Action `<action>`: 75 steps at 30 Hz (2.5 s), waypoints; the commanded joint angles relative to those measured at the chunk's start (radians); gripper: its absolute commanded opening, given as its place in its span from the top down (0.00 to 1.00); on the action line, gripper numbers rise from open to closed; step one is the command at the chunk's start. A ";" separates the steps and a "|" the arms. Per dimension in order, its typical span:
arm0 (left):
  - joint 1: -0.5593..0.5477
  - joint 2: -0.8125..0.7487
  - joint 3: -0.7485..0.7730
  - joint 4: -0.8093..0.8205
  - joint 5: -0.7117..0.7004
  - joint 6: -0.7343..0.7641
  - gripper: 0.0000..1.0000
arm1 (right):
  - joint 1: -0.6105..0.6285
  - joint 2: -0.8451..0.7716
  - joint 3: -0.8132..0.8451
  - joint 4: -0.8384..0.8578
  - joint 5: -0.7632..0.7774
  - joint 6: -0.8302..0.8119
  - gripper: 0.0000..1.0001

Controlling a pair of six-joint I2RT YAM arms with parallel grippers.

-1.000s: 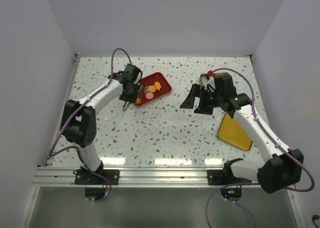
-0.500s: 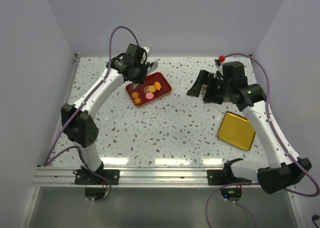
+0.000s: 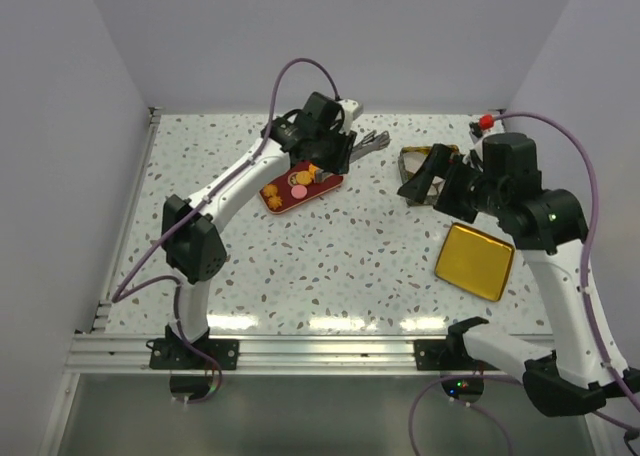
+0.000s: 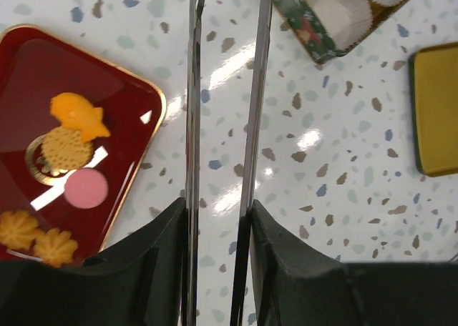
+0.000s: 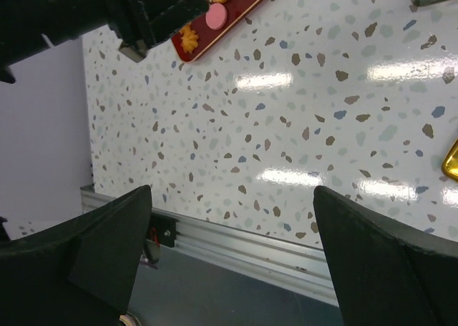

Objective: Pack the cookies

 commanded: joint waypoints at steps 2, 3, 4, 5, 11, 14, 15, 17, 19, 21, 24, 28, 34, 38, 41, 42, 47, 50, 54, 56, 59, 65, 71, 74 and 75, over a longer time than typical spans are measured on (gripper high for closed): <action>-0.045 0.022 0.020 0.186 0.122 -0.070 0.61 | -0.003 -0.094 0.053 -0.118 0.047 0.034 0.01; -0.062 0.023 0.014 0.205 0.131 -0.087 0.61 | -0.003 -0.106 0.055 -0.142 0.051 0.034 0.01; -0.071 0.029 0.008 0.235 0.126 -0.096 0.61 | -0.003 -0.118 0.055 -0.156 0.061 0.031 0.01; -0.079 0.034 0.006 0.248 0.122 -0.104 0.61 | -0.003 -0.138 0.056 -0.171 0.067 0.026 0.01; -0.128 0.094 0.040 0.285 0.079 -0.157 0.61 | -0.001 -0.184 0.081 -0.265 0.085 0.002 0.01; -0.137 0.131 0.044 0.295 0.065 -0.193 0.62 | -0.001 -0.196 0.092 -0.288 0.093 -0.006 0.01; -0.140 0.147 0.043 0.297 0.054 -0.206 0.62 | -0.003 -0.200 0.095 -0.300 0.094 -0.007 0.01; -0.145 0.160 0.046 0.309 0.031 -0.220 0.62 | -0.003 -0.201 0.113 -0.319 0.099 -0.018 0.01; -0.148 0.174 0.049 0.318 -0.004 -0.229 0.63 | -0.003 -0.206 0.133 -0.346 0.111 -0.033 0.01; -0.151 0.192 0.063 0.318 -0.028 -0.233 0.62 | -0.003 -0.209 0.145 -0.369 0.131 -0.046 0.01; -0.149 0.223 0.100 0.309 -0.048 -0.225 0.62 | -0.001 -0.212 0.158 -0.388 0.151 -0.069 0.01; -0.149 0.267 0.173 0.289 -0.053 -0.219 0.61 | -0.001 -0.200 0.199 -0.415 0.159 -0.109 0.01; -0.151 0.298 0.198 0.285 -0.059 -0.211 0.57 | -0.003 -0.184 0.233 -0.435 0.194 -0.152 0.01; -0.149 0.318 0.222 0.268 -0.064 -0.200 0.53 | -0.003 -0.174 0.245 -0.435 0.205 -0.167 0.01; -0.149 0.324 0.224 0.268 -0.062 -0.194 0.48 | -0.003 -0.170 0.245 -0.434 0.214 -0.173 0.01; -0.151 0.329 0.224 0.268 -0.059 -0.193 0.48 | -0.003 -0.170 0.243 -0.432 0.213 -0.173 0.01; -0.149 0.335 0.225 0.271 -0.052 -0.191 0.46 | -0.003 -0.177 0.227 -0.428 0.217 -0.169 0.01; -0.149 0.330 0.241 0.269 -0.045 -0.190 0.46 | -0.001 -0.178 0.222 -0.425 0.214 -0.166 0.01; -0.149 0.298 0.256 0.266 -0.058 -0.180 0.45 | -0.003 -0.183 0.199 -0.409 0.202 -0.149 0.01; -0.142 0.267 0.258 0.263 -0.062 -0.173 0.44 | -0.001 -0.186 0.190 -0.397 0.193 -0.146 0.01; -0.120 0.226 0.244 0.233 -0.056 -0.171 0.44 | -0.004 -0.189 0.165 -0.377 0.177 -0.136 0.01; -0.060 0.056 0.050 0.191 -0.099 -0.142 0.45 | -0.001 -0.196 0.076 -0.293 0.132 -0.116 0.01; 0.024 -0.124 -0.207 0.122 -0.160 -0.090 0.44 | -0.003 -0.177 -0.071 -0.156 0.035 -0.092 0.01; 0.039 -0.182 -0.296 0.101 -0.217 -0.047 0.44 | -0.001 -0.169 -0.141 -0.067 -0.007 -0.077 0.01; 0.039 -0.190 -0.308 0.095 -0.232 -0.036 0.44 | -0.001 -0.164 -0.170 -0.047 -0.014 -0.073 0.01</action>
